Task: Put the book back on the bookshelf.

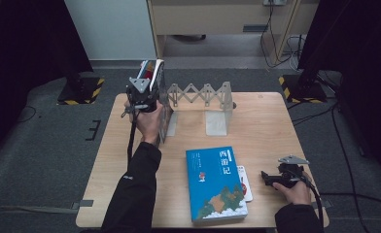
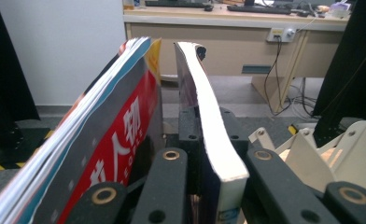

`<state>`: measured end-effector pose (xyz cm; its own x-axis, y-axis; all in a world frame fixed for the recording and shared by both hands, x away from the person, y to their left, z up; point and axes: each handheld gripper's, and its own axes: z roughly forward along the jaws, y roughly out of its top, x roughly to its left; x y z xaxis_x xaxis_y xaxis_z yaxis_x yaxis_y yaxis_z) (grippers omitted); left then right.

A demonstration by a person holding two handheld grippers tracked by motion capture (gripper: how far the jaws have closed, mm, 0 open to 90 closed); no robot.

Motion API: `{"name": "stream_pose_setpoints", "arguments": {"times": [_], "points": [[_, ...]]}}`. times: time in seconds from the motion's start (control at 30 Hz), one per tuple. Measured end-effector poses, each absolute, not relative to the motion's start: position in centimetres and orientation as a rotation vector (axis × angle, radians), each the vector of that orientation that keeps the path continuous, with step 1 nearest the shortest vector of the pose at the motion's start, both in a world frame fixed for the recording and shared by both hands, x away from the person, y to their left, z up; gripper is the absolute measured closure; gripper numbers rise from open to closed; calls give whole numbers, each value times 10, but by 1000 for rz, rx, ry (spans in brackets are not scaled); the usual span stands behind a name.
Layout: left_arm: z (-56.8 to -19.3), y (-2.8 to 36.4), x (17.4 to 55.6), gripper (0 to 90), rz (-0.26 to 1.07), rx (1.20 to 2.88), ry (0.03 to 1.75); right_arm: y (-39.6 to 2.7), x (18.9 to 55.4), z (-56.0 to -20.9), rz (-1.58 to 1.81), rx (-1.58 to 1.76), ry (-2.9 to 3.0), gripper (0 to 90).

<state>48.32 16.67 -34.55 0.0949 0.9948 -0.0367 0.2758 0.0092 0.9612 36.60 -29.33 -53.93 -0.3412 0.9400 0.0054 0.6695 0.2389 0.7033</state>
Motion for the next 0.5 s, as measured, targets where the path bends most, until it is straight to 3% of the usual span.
{"name": "stream_pose_setpoints", "arguments": {"times": [0.5], "points": [[-352,175,473,811,937,1468,1357,-293,366,-539,869,1473,2098,4]]}}
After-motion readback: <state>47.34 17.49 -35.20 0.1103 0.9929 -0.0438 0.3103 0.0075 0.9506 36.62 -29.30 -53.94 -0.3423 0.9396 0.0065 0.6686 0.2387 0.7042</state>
